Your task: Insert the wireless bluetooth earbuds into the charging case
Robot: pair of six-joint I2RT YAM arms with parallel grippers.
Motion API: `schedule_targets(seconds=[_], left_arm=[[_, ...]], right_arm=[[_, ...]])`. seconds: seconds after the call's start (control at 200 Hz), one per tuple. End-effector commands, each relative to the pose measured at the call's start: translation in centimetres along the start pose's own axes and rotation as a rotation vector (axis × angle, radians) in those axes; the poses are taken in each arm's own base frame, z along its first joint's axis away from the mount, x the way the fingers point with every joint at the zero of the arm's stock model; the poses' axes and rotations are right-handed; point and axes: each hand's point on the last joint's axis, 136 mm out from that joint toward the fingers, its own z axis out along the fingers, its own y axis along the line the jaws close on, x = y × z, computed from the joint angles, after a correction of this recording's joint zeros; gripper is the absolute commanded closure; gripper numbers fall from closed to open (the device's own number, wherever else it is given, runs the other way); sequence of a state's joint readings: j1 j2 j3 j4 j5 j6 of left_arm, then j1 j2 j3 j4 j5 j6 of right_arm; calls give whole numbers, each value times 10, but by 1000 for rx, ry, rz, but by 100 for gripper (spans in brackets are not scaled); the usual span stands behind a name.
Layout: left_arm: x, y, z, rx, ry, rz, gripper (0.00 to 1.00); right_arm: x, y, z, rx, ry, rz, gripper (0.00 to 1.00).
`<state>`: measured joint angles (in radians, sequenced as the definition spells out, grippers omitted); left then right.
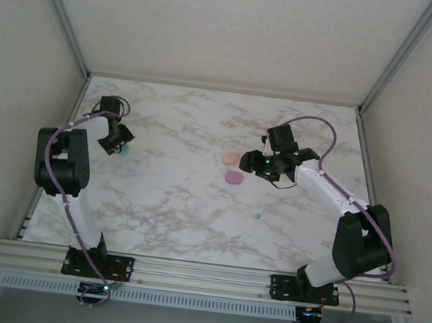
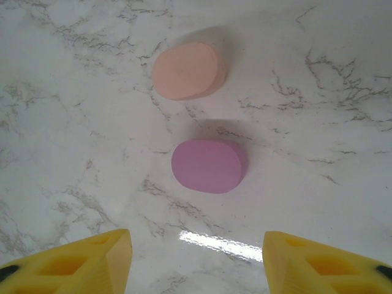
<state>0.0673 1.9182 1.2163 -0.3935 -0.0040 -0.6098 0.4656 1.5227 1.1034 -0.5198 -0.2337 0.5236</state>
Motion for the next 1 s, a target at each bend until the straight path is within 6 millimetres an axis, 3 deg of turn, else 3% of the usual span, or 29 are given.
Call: schedule_targets(seconds=[0.0, 0.295, 0.521, 0.756, 0.996], left_arm=[[17, 4, -3, 5, 61, 0, 41], [20, 2, -16, 38, 53, -22, 57], [38, -3, -45, 144, 38, -146, 62], [76, -13, -82, 247, 27, -296, 61], [108, -37, -125, 369, 27, -398, 61]], right_arm=[[5, 1, 6, -5, 26, 4, 41], [11, 3, 10, -40, 37, 18, 41], [12, 25, 18, -188, 6, 34, 42], [7, 66, 30, -333, -126, -31, 44], [20, 131, 42, -461, -259, -229, 45]])
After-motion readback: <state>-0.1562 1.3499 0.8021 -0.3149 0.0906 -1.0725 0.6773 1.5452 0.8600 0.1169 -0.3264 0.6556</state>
